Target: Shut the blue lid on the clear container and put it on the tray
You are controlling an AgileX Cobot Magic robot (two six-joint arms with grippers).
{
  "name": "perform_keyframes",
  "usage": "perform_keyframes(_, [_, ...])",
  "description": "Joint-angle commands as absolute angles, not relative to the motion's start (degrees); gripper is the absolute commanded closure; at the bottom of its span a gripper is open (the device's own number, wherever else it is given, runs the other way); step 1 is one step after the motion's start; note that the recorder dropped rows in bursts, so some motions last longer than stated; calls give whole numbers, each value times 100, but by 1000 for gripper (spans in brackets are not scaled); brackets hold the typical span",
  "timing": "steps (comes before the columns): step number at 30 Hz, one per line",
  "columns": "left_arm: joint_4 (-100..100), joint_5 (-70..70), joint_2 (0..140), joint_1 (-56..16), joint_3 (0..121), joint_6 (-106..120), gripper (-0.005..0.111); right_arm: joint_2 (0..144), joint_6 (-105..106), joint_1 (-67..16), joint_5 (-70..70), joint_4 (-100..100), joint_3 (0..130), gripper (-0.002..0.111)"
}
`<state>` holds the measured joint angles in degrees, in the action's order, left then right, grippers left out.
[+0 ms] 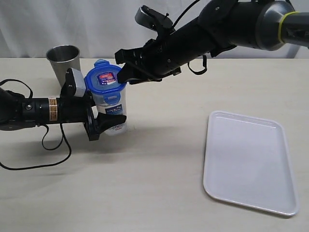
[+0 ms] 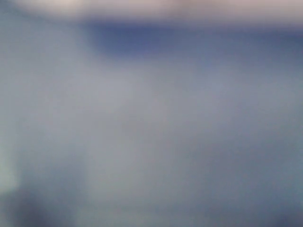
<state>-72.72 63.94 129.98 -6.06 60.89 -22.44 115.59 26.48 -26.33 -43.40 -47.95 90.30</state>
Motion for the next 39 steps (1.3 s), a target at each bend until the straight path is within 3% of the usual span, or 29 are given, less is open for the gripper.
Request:
perform_keyframes(1, [-7140, 6996, 12937, -679, 6131, -2268, 107, 11891, 3005, -2680, -4684, -4703, 8932, 85])
perform_keyframes(21, [-7180, 6996, 12937, -679, 6131, -2268, 107, 12184, 4168, -2655, -5107, -5546, 8932, 85])
perform_keyframes(24, [-7170, 6996, 12937, -679, 6131, -2268, 107, 12098, 4258, -2655, -5107, -5417, 9043, 77])
perform_keyframes(31, [-7170, 6996, 12937, -679, 6131, -2268, 107, 11844, 4130, -2655, -5107, -5131, 9389, 47])
perform_keyframes(39, [-7170, 6996, 12937, -679, 6131, -2268, 107, 11393, 3821, -2655, -5055, -4418, 9618, 46])
